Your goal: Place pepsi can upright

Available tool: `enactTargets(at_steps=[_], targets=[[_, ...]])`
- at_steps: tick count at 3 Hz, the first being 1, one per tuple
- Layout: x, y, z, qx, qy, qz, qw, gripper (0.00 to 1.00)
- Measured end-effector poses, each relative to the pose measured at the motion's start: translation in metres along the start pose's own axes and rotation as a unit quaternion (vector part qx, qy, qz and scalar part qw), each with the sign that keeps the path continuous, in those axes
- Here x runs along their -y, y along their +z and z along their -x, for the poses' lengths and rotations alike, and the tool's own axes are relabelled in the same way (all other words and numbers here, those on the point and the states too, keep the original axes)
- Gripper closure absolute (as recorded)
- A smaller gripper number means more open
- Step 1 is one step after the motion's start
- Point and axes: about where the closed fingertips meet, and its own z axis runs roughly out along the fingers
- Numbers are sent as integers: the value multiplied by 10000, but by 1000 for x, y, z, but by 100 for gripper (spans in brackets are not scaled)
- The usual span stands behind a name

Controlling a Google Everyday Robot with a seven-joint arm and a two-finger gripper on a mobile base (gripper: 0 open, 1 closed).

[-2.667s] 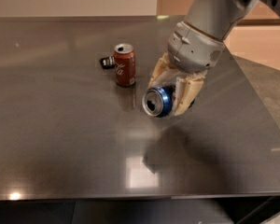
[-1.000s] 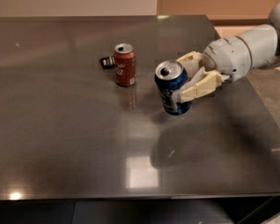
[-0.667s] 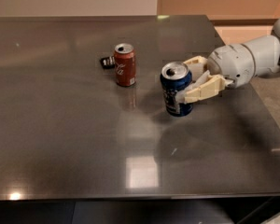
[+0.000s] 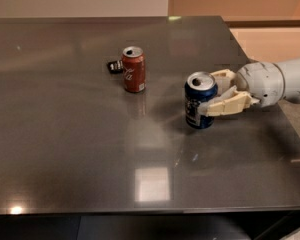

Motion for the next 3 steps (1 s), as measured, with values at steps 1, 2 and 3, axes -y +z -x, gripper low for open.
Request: enactTargets(at_steps=[1, 2, 3], targets=[[2, -8, -10, 139, -27, -231, 9996, 100], [3, -12, -18, 187, -67, -368, 9991, 83], [4, -14, -28, 179, -47, -443, 9988, 59]])
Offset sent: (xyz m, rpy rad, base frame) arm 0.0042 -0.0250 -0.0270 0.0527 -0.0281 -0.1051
